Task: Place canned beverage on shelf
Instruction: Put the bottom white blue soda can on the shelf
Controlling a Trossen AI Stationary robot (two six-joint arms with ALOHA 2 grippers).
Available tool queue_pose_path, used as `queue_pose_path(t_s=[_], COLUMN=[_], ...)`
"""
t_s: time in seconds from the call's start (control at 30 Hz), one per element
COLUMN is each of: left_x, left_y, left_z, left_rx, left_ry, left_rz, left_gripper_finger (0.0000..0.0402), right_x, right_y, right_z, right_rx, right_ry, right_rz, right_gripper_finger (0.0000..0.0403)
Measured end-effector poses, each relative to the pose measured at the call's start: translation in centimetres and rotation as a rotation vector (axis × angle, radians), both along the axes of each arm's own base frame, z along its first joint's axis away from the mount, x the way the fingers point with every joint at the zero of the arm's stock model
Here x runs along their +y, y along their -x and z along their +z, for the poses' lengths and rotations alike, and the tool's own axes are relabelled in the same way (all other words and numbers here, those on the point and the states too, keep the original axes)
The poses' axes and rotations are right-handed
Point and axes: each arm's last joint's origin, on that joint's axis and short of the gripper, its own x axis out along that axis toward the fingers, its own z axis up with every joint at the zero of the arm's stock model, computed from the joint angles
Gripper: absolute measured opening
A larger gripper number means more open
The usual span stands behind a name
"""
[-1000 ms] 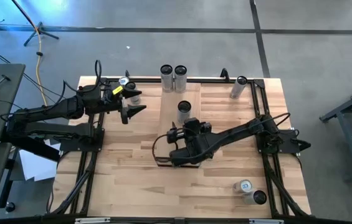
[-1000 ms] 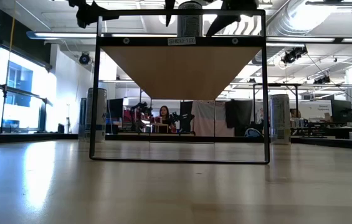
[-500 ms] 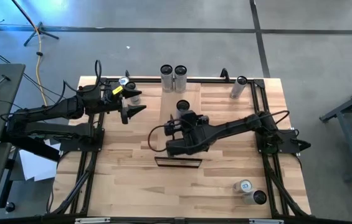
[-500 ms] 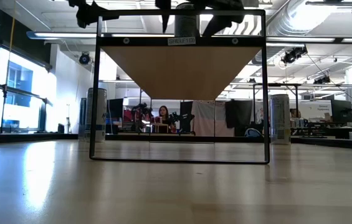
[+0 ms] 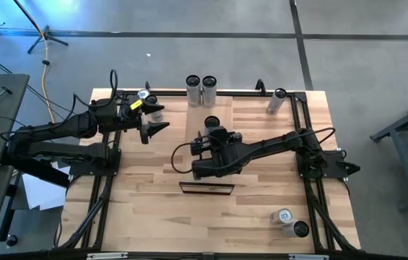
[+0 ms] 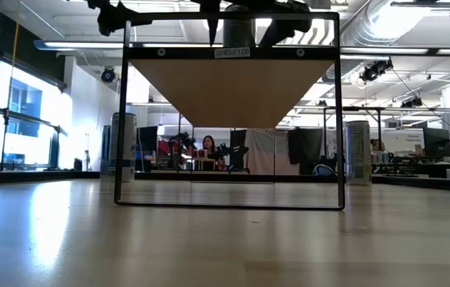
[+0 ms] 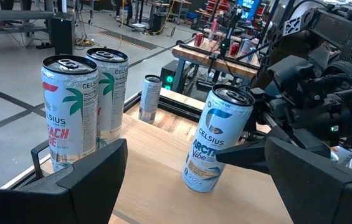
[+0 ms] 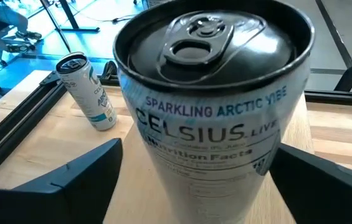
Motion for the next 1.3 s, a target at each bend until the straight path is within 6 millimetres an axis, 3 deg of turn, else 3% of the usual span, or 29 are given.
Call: queue_pose_path(t_s=[0.3, 0.7, 1.0, 1.3], left_x=[0.0, 0.0, 0.0, 0.0], left_y=[0.0, 0.0, 0.0, 0.0], left_z=[0.0, 0.0, 0.0, 0.0], left_rx=[0.0, 0.0, 0.0, -0.002], left_ry=[0.0, 0.0, 0.0, 0.002], left_rz=[0.0, 0.0, 0.0, 0.0], left_gripper_finger=[0.0351, 0.0351, 0.0351, 0.0351], right_x=[0.0, 0.5, 0.9, 0.4], right_y=[0.0, 0.3, 0.7, 3.2], right_z=[0.0, 0.0, 0.3, 2.3], right_rx=[0.006, 0.073, 0.247, 0.451], right_ry=[0.001, 0.02, 0.082, 0.115], right_rz=[0.001, 0.041, 0.145, 0.215], right_gripper_finger=[0.0236, 0.0252, 0.0244, 0.0244])
